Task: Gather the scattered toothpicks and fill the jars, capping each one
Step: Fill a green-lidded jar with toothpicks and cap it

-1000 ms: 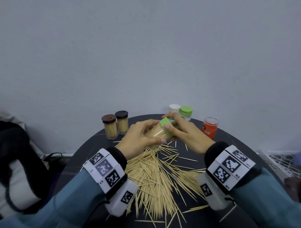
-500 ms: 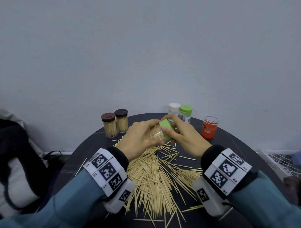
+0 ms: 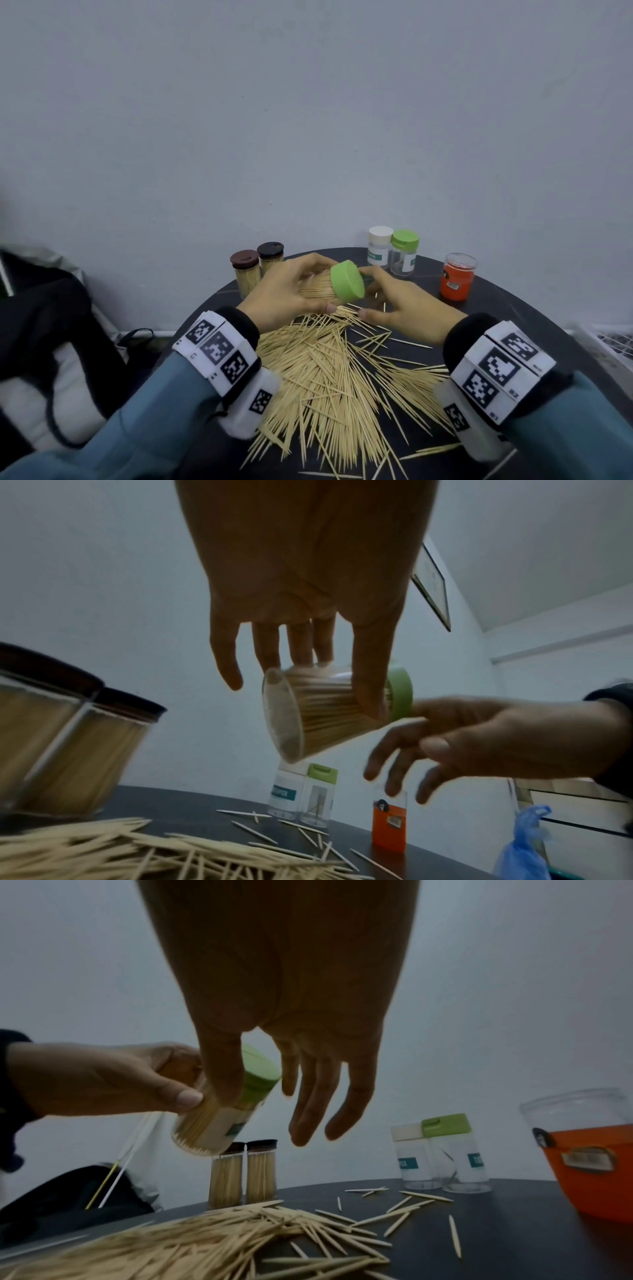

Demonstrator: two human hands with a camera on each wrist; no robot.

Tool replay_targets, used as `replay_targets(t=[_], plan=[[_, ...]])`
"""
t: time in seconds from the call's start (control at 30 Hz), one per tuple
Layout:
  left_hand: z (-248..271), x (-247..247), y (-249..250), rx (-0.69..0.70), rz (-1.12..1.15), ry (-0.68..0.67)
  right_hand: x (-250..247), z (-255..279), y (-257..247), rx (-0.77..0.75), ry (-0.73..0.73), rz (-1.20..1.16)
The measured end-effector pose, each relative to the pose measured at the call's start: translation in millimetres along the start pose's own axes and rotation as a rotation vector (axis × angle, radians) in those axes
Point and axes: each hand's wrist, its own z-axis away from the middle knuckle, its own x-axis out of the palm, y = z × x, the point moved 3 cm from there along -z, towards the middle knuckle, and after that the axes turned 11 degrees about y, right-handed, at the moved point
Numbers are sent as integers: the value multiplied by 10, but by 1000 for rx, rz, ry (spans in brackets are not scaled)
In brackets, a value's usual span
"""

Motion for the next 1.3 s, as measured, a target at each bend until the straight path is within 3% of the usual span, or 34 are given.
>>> replay_targets(t=[0.13,0.27,0.43,0.8,1.3], plan=[[-41,-265,-166,-81,-24,83,118,5,66,3,-148,183],[-67,-645,-370,-179,-23,275,246,27,160,65,-286,299],[-71,-985,-783,-331,-131,415,299,39,282,122,-349,402],[-13,-1095,-1339,-592,-144,352,356,52,278,127,-359,446],[-18,-994,-1344,-668,-127,274,357,50,274,135,-366,439]])
